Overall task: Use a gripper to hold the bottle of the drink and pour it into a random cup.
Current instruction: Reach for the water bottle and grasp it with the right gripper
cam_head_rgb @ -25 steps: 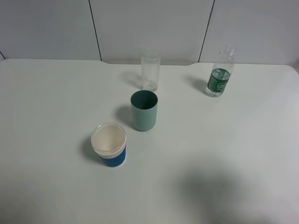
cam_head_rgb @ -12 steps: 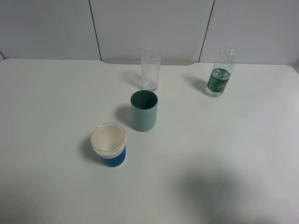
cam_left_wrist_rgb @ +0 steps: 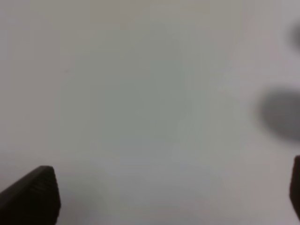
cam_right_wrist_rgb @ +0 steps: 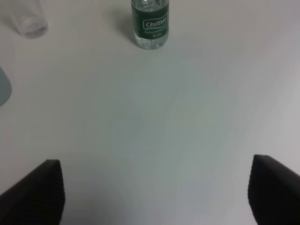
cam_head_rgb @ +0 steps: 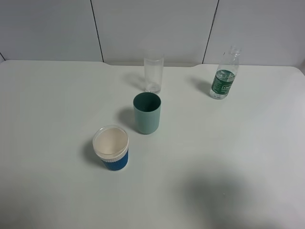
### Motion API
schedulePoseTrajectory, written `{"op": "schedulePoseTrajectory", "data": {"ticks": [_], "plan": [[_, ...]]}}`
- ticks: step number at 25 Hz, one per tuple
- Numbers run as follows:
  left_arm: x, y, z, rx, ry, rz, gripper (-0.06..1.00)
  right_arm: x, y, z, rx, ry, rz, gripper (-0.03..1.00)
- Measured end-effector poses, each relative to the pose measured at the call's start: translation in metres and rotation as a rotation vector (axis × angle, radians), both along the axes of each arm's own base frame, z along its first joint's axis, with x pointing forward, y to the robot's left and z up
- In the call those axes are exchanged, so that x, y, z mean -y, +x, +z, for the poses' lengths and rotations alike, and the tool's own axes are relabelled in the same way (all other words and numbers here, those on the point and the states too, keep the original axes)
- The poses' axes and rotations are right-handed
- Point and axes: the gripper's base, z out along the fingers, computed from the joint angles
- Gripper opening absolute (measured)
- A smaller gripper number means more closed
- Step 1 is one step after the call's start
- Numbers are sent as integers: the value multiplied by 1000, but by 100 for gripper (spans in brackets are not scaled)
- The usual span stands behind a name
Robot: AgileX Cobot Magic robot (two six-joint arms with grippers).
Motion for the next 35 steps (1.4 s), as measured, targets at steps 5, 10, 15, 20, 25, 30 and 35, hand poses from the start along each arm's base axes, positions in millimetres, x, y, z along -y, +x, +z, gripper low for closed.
{"op": "schedulePoseTrajectory", "data": {"ticks": [5,10,15,20,25,30,35], "plan": [[0,0,0,0,0,0,99,-2,0,0,2,24,16,78],[0,0,0,0,0,0,99,-4,0,1,4,43,27,78],[0,0,0,0,0,0,99,-4,13,15,38,76,26,78],[0,0,0,0,0,0,99,-3,31,21,24,89,13,78],[0,0,0,0,0,0,99,0,53,20,-44,83,7,78],[0,0,0,0,0,0,99,2,80,15,-139,69,9,78],[0,0,0,0,0,0,99,2,98,9,-201,45,42,78]]}}
